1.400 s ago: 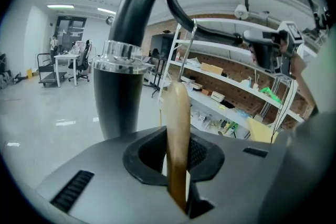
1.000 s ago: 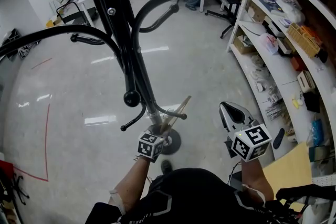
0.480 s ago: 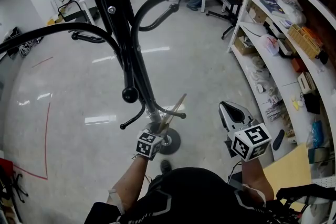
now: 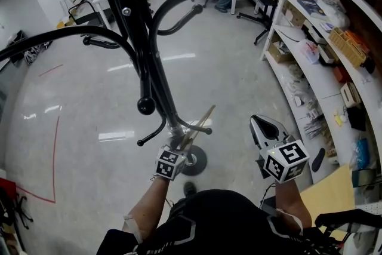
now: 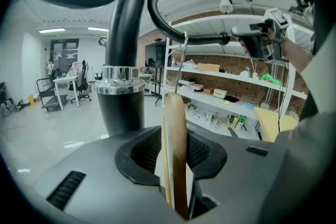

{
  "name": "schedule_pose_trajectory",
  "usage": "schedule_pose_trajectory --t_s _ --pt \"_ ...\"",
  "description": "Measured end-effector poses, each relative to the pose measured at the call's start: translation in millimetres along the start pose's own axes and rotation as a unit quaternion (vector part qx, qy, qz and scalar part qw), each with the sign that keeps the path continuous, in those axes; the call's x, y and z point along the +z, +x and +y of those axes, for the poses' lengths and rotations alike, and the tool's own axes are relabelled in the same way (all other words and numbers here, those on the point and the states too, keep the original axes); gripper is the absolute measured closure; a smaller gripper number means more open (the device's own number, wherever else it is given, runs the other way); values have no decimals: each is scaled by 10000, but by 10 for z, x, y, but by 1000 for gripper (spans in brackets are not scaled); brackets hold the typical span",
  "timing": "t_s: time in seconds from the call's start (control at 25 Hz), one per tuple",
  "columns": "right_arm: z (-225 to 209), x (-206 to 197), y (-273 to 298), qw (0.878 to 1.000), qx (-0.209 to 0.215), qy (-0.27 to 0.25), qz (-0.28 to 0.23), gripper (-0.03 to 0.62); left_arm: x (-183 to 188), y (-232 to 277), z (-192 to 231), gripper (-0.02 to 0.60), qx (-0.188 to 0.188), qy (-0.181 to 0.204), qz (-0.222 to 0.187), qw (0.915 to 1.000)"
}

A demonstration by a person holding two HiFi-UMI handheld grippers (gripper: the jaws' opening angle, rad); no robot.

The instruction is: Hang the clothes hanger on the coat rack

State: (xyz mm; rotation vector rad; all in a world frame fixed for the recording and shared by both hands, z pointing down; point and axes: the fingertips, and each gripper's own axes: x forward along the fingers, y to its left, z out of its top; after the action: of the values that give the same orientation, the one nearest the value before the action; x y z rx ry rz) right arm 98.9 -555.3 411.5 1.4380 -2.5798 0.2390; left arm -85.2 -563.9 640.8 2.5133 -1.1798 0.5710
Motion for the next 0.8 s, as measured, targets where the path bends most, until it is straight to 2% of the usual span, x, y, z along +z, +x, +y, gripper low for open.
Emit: schedule_pose_trajectory --t_s 0.08,0.24,0.56,0.72,0.8 --pt "1 6 -4 10000 18 -1 -18 586 39 -49 17 500 103 50 -86 9999" --pt "-21 17 -15 10000 64 13 -62 586 215 -218 25 443 337 127 -456 9983" --pt "-10 28 -74 9995 269 54 -149 586 464 -561 -143 439 584 329 -810 9945" --pt "9 26 -147 9988 429 87 -222 586 805 -1014 -265 440 979 182 -1418 9849" --pt "18 30 -197 9982 523 111 -277 586 1010 -1255 -386 440 1022 156 -1741 9793"
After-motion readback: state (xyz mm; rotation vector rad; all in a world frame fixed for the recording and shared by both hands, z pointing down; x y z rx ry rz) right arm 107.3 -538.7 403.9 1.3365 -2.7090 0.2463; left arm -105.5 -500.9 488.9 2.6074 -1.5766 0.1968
